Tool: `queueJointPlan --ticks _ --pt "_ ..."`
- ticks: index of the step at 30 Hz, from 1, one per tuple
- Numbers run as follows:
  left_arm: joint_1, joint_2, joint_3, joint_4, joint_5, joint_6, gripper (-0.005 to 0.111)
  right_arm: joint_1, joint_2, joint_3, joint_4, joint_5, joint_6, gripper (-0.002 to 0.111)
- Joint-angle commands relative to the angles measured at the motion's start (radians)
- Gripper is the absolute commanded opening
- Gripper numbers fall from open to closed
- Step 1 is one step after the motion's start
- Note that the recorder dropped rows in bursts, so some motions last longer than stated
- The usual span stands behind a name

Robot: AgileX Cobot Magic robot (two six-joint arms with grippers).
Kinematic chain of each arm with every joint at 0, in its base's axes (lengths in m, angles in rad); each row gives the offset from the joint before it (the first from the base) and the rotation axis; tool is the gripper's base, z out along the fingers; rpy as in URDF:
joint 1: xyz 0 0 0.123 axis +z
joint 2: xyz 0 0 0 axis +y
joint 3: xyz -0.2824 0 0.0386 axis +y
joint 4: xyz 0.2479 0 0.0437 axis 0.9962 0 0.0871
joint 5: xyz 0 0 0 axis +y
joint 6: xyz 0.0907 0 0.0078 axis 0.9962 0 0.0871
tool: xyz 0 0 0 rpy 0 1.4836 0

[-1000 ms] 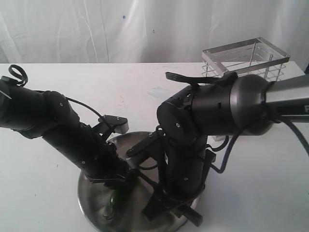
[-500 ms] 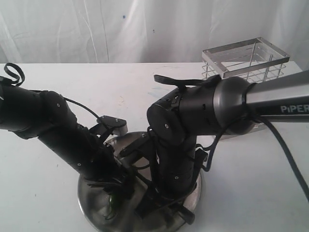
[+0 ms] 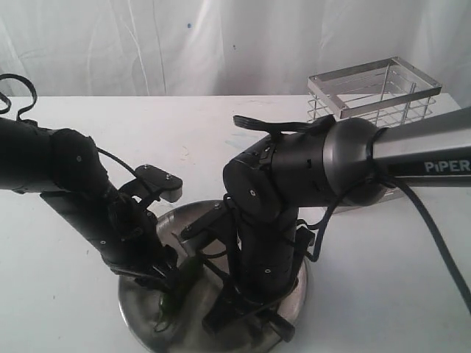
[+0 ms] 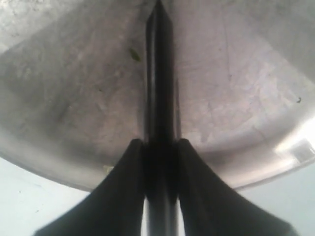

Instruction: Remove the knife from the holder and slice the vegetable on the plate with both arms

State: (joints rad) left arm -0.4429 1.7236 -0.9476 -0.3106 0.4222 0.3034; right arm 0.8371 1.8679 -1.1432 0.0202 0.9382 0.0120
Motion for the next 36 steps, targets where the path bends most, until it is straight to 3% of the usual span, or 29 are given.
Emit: queueJointPlan --ticks 1,16,22,36 --pt "0.001 0.010 0.010 0.238 -0.014 -0.179 0.062 0.001 -0.002 -0.004 0.002 0.003 -0.006 0.000" --pt "0.001 -0.058 0.010 0.215 -0.040 -0.199 0.062 0.001 -0.001 -0.004 -0.020 0.022 -0.012 0.000" --pt "0.001 -0.116 0.010 0.238 -0.123 -0.202 0.062 0.001 -0.001 -0.004 -0.039 0.066 -0.035 0.000" --pt "0.001 0.028 -0.006 0.191 -0.323 -0.255 0.062 0.001 -0.001 -0.007 -0.039 0.069 -0.052 0.000"
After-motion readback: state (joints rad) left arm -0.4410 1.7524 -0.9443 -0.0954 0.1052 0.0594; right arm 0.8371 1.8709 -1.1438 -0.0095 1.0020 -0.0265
